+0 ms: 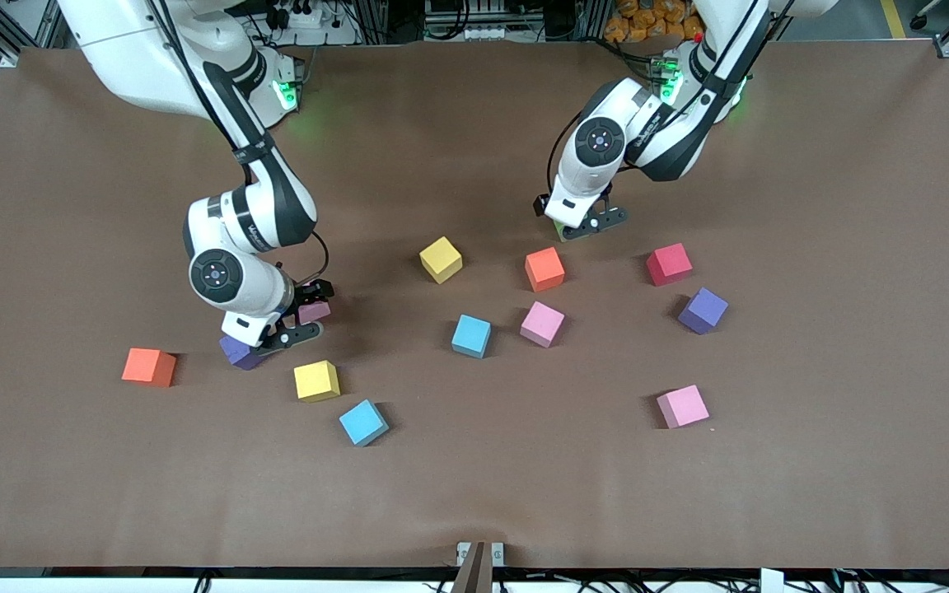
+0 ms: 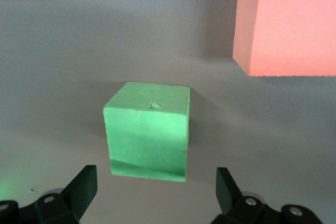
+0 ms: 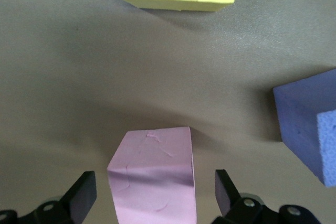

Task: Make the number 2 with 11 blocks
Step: 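Grasp the pink cube with the right gripper while the left grasps green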

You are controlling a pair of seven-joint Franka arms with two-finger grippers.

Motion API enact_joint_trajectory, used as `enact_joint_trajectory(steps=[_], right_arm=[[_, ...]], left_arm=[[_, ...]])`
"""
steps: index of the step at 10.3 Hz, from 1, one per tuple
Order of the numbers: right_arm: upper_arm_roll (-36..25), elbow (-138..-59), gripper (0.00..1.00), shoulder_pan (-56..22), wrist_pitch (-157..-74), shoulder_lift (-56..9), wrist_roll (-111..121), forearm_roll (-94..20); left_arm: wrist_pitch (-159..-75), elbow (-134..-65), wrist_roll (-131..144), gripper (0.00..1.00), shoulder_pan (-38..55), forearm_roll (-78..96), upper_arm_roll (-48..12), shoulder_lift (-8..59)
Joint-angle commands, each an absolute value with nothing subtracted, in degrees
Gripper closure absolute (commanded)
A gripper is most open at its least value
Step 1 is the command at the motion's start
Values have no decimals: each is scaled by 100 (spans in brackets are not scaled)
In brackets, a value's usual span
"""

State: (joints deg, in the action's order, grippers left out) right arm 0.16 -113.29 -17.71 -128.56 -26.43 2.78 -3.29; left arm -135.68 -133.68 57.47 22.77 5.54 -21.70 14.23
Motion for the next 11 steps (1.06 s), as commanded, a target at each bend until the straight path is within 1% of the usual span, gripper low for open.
enact_joint_trajectory(steps=[1, 3, 4, 6, 9, 10, 11], right_arm=[[-18, -11531, 0, -1863, -13148, -2680, 360, -404], [-26, -11793, 0, -1890, -13594, -2698, 360, -404], [-18, -11873, 2, -1890, -13718, -2690, 386, -396], [-26, -11918, 20, -1846, -13728, -2672, 649, -396], [-35, -11936, 63, -1758, -13702, -2584, 791, -396], [-35, -11944, 76, -1749, -13676, -2540, 791, -396], [-44, -11962, 76, -1758, -13615, -2392, 782, -396]], left_arm=[[-13658, -13395, 5810, 0, 2285, 361, -2171, 1493], [-13676, -13395, 5810, 0, 2276, 141, -2171, 1608], [-13711, -13386, 5810, 0, 2276, 132, -2171, 1652], [-13781, -13342, 5801, 0, 2250, 53, -2171, 1818], [-13790, -13342, 5766, 0, 2224, 35, -2162, 1854], [-13790, -13342, 5713, 72, 2224, -8, -2171, 1854], [-13790, -13342, 5713, 100, 2224, -9, -2162, 1854]])
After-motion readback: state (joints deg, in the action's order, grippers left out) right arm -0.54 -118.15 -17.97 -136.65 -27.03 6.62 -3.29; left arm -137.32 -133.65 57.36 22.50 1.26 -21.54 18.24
